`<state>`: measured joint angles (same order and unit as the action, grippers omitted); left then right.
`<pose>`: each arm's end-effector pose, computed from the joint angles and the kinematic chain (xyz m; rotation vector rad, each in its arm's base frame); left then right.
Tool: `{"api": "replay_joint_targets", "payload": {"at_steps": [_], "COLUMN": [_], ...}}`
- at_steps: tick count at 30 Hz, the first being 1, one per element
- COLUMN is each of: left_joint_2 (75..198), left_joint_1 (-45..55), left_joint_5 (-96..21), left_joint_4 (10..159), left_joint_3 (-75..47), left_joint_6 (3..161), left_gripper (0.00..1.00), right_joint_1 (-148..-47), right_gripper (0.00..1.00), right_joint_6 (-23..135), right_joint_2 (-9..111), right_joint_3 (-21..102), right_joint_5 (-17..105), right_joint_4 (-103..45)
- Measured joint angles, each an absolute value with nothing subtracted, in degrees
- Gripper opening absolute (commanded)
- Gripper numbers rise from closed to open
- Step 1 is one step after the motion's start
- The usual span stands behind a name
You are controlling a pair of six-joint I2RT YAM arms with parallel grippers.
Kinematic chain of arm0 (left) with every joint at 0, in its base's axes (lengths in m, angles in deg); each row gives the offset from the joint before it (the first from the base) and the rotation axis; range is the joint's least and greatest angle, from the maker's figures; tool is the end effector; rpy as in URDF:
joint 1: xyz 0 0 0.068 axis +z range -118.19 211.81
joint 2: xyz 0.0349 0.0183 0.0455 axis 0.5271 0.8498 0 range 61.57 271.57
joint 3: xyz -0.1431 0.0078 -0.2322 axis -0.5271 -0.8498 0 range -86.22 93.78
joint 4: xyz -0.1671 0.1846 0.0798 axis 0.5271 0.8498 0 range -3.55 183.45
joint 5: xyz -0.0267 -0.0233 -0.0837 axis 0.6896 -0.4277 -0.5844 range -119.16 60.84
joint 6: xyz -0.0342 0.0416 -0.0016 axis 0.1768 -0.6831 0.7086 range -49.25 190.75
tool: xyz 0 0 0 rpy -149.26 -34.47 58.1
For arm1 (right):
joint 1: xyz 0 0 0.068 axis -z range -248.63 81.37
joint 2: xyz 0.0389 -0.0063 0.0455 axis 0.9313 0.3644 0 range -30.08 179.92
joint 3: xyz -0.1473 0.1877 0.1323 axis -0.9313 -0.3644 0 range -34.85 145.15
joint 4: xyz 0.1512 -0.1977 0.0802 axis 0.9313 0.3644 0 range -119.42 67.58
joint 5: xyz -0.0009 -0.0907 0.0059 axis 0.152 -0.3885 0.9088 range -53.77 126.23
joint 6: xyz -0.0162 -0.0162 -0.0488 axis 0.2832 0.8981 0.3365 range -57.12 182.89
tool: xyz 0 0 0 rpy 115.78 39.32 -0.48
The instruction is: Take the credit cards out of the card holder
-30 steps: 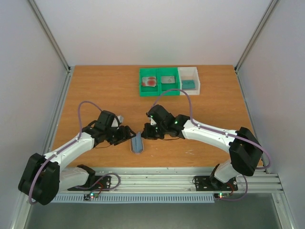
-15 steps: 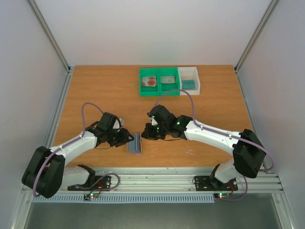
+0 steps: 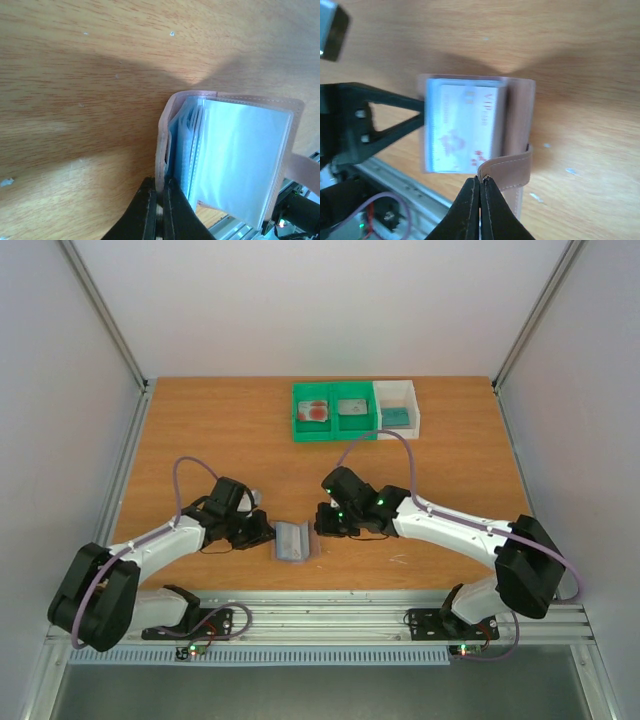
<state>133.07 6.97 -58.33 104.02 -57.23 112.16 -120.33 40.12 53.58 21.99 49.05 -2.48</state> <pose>0.1832 -0.1039 0.1515 -0.2111 2.8014 -1.0200 0.1802 0.2410 0.2312 -0.7610 2.5572 0.7665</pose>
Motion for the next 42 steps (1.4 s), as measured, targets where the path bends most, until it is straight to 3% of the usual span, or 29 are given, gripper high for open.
{"api": "replay_joint_targets", "payload": {"at_steps": [5, 10, 21, 30, 37, 42], "left_joint_2": [134.4, 135.4, 136.2, 136.2, 136.2, 134.3], "left_joint_1": [7.0, 7.0, 7.0, 7.0, 7.0, 7.0], "left_joint_5": [-59.5, -60.5, -61.3, -61.3, -61.0, -59.1], "left_joint_4": [102.6, 101.3, 100.2, 100.1, 100.6, 103.2], "left_joint_3": [-57.3, -57.4, -57.5, -57.5, -57.5, -57.5], "left_joint_6": [112.3, 112.4, 112.5, 112.5, 112.7, 112.5], "left_gripper": [0.0, 0.01, 0.0, 0.01, 0.11, 0.25], "right_joint_1": [-120.0, -120.0, -121.9, -123.0, -122.8, -121.3], "right_gripper": [0.28, 0.34, 0.28, 0.21, 0.22, 0.21], "right_joint_6": [41.1, 42.0, 42.5, 43.4, 45.0, 45.6], "right_joint_2": [51.9, 50.9, 52.1, 63.3, 67.8, 67.8], "right_joint_3": [20.4, 22.1, 26.3, 29.3, 28.4, 23.9], "right_joint_5": [43.7, 41.7, 48.0, 53.0, 52.3, 52.6], "right_joint_4": [3.1, 8.2, 5.9, -0.3, -1.1, -3.8]}}
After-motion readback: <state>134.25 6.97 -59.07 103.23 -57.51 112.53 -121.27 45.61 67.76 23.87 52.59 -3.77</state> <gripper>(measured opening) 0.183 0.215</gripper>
